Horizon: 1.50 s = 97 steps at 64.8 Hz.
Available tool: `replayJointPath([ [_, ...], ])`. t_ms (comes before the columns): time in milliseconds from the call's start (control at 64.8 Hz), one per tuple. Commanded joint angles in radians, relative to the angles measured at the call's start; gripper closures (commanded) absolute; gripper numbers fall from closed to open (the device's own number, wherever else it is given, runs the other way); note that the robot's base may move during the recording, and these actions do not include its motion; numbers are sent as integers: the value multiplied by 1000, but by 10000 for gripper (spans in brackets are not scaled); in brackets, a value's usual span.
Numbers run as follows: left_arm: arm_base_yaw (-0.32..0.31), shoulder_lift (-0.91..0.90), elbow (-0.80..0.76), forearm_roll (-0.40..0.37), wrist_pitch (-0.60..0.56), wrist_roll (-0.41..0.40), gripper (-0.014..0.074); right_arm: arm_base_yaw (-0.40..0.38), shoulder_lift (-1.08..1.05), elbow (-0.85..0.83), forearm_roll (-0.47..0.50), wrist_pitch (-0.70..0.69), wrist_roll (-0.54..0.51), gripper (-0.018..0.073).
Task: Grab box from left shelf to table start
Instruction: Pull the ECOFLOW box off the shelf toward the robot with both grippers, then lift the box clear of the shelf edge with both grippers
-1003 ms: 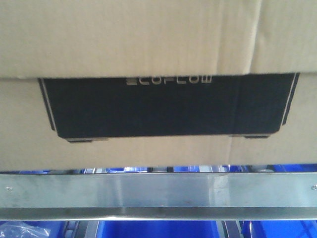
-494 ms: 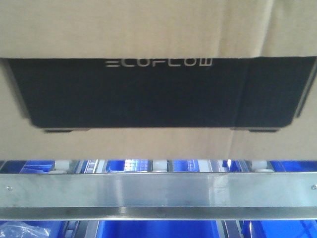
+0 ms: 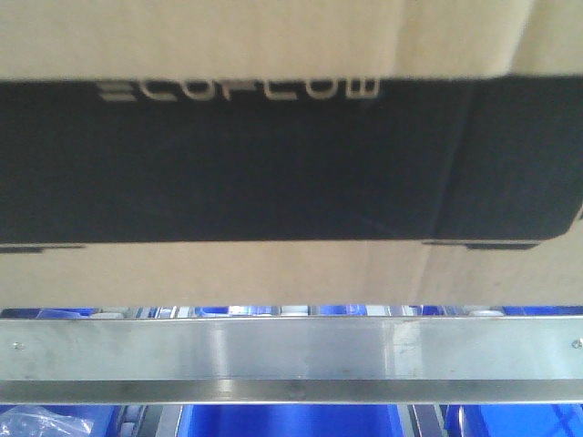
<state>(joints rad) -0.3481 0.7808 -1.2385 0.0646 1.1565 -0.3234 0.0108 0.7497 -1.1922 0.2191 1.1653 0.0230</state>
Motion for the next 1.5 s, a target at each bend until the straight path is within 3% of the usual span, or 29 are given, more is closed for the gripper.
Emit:
replayJointPath([
  [0, -5, -36, -39, -17, -120, -11, 693, -5, -17, -29, -41, -87, -9, 504],
  [1481, -5, -206, -39, -65, -83, 16, 692, -5, -139, -29, -57, -40, -10, 504],
])
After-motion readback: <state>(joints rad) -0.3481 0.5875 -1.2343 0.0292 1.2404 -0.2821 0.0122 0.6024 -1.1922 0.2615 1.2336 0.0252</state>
